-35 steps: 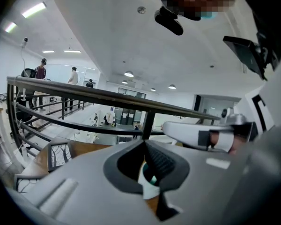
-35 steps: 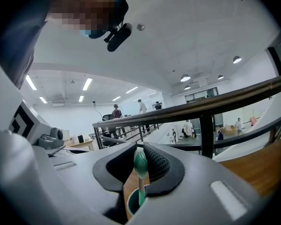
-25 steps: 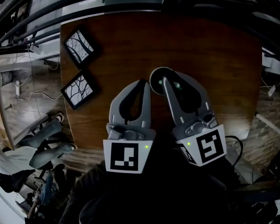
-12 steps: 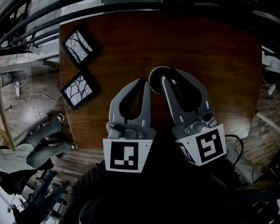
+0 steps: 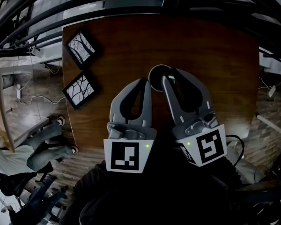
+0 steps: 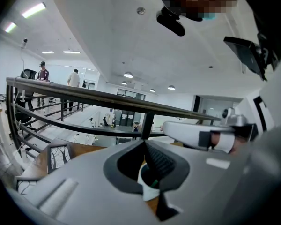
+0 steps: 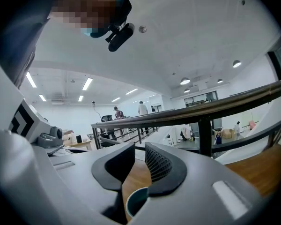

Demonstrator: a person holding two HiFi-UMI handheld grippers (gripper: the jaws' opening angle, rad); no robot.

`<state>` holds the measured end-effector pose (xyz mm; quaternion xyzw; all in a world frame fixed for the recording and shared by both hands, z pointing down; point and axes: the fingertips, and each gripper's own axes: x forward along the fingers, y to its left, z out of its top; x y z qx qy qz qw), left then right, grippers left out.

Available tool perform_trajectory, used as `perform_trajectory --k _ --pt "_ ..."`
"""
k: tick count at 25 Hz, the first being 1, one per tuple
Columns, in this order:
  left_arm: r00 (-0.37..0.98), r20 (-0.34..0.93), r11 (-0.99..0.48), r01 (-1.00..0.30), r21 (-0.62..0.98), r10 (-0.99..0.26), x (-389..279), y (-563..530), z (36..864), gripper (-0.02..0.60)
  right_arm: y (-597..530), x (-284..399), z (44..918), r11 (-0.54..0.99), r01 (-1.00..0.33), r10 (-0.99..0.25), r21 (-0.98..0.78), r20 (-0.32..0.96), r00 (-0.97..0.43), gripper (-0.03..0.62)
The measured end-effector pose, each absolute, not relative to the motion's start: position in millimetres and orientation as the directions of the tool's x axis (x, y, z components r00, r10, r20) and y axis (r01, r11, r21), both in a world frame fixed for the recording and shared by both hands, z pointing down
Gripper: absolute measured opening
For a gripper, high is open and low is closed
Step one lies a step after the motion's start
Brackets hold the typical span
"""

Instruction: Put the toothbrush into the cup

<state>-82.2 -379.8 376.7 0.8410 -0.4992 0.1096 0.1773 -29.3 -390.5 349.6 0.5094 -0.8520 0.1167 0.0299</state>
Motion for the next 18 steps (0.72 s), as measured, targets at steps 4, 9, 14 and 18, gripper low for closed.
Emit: perform_trajectory --k 4,9,14,18 --pt "0.482 0.336 -0.447 -0.876 0.179 -0.810 -83 -373 364 0.008 -383 -31 334 0.457 -0.876 -0.868 -0.152 0.137 -0.477 0.066" --pt "0.487 0.299 -0.457 -0.874 0.166 -0.821 -84 -361 346 0.008 -370 -32 313 0.454 -0.880 -0.880 -0.140 0.088 -0.467 0.049" --pt "0.491 0.257 -0.467 -0.871 0.150 -0.832 -89 -343 325 0.008 -349 -35 290 0.454 -0.884 -0.887 -0.109 0.039 -0.460 0.027" --pt "0.496 0.215 -0.476 -0.868 0.140 -0.841 -93 -323 306 0.008 -326 -40 268 0.456 -0.885 -0.889 -0.095 -0.010 -0.457 0.003"
